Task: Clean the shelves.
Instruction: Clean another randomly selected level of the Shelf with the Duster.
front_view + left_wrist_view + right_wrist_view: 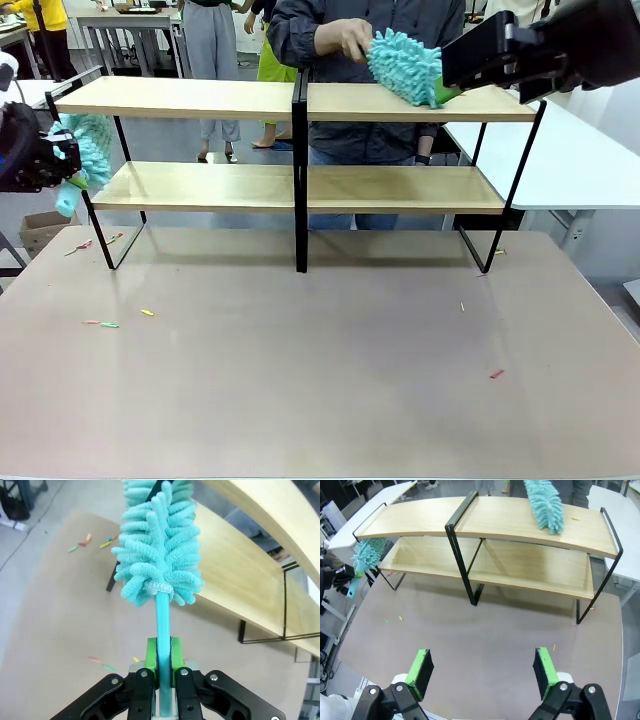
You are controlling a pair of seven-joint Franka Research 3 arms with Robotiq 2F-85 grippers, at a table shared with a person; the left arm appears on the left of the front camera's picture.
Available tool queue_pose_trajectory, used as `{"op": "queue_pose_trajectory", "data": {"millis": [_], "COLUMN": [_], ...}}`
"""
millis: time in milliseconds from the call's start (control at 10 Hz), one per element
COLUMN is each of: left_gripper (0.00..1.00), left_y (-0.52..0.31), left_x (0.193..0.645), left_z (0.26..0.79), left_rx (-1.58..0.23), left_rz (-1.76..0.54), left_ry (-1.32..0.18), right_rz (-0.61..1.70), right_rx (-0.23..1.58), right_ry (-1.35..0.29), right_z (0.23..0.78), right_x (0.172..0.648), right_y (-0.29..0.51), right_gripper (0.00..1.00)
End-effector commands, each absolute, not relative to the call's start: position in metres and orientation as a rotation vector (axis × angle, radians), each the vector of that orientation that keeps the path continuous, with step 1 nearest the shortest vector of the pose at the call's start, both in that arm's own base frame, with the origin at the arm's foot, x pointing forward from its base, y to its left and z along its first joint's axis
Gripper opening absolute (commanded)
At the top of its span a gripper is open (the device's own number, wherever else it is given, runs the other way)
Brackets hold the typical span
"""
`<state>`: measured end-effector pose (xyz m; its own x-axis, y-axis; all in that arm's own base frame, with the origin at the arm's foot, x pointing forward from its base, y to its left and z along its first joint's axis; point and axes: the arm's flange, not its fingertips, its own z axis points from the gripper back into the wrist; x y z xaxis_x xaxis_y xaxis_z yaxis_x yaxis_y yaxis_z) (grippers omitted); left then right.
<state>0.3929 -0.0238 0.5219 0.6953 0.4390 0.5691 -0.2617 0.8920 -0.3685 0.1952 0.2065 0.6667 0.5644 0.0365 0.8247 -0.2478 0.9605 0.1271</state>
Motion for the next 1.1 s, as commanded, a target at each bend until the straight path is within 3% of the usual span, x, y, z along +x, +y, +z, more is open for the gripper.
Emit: {"op": "queue_pose_trajectory", "data": {"millis": [0, 400, 600, 1000], "left_gripper": [0.12, 0.12, 0.12, 0.12], "left_y": [-0.026, -0.024, -0.007, 0.115], "left_x": [0.381, 0.374, 0.362, 0.295], "left_z": [0.504, 0.507, 0.521, 0.575], "left_rx": [-0.251, -0.411, -0.583, -0.949], "left_rz": [0.386, 0.157, -0.045, -0.558], "left_ry": [-0.698, -0.445, -0.361, -0.159], "right_rz": [0.161, 0.161, 0.161, 0.161], "right_rx": [0.232, 0.232, 0.232, 0.232], "right_ry": [-0.965, -0.965, -0.965, -0.965], "right_z": [0.667, 0.667, 0.667, 0.667], "right_x": [0.196, 0.196, 0.196, 0.196], "right_y": [0.205, 0.205, 0.205, 0.205], "right_gripper": [1.00, 1.00, 1.00, 1.00]}}
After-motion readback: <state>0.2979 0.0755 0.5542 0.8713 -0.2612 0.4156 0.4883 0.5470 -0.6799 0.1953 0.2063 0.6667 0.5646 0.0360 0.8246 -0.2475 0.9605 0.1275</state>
